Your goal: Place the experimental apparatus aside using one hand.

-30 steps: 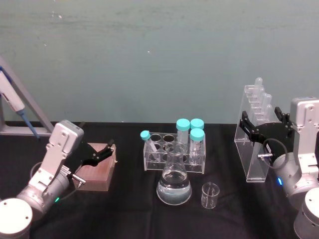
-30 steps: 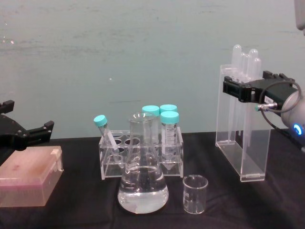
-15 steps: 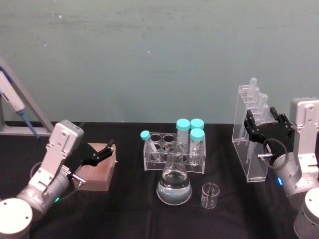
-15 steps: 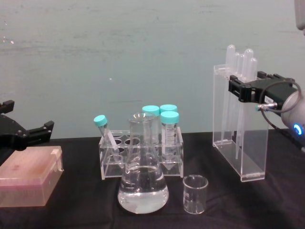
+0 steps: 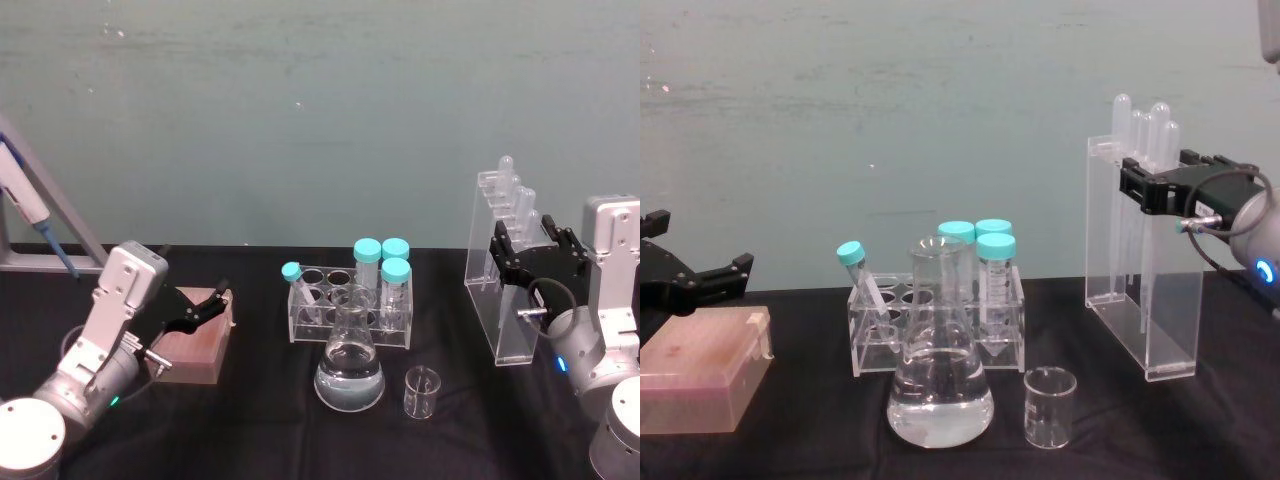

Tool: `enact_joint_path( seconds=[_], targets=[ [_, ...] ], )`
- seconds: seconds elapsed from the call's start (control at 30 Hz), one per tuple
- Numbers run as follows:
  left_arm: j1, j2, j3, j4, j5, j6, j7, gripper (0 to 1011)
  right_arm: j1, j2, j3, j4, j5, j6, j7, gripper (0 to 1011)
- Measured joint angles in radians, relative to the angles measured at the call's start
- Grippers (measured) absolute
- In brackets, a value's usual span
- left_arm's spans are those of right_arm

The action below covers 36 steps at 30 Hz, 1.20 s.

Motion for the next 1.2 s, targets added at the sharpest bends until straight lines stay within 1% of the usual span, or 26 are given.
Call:
enact_joint_path(
  seconds=[0.27,0.37,0.63,0.8,1.2],
  targets=[
    [0.0,0.0,0.0,0.0,0.0,0.0,0.0,1000,0.001,-0.003,0.009,-0.001,0.022,0.015,0.006,614],
    [0.0,0.0,0.0,0.0,0.0,0.0,0.0,1000,0.001,-0.004,0.013,-0.001,0.035,0.016,0.01,614],
    [0.0,0.0,0.0,0.0,0.0,0.0,0.0,1000,0.005,-0.004,0.018,0.005,0.05,0.008,0.015,614],
    [0.0,0.0,0.0,0.0,0.0,0.0,0.0,1000,0.008,-0.003,0.018,0.008,0.05,-0.005,0.011,614],
    [0.0,0.0,0.0,0.0,0.0,0.0,0.0,1000,0.018,-0.001,0.018,0.017,0.029,-0.03,-0.01,613]
  ],
)
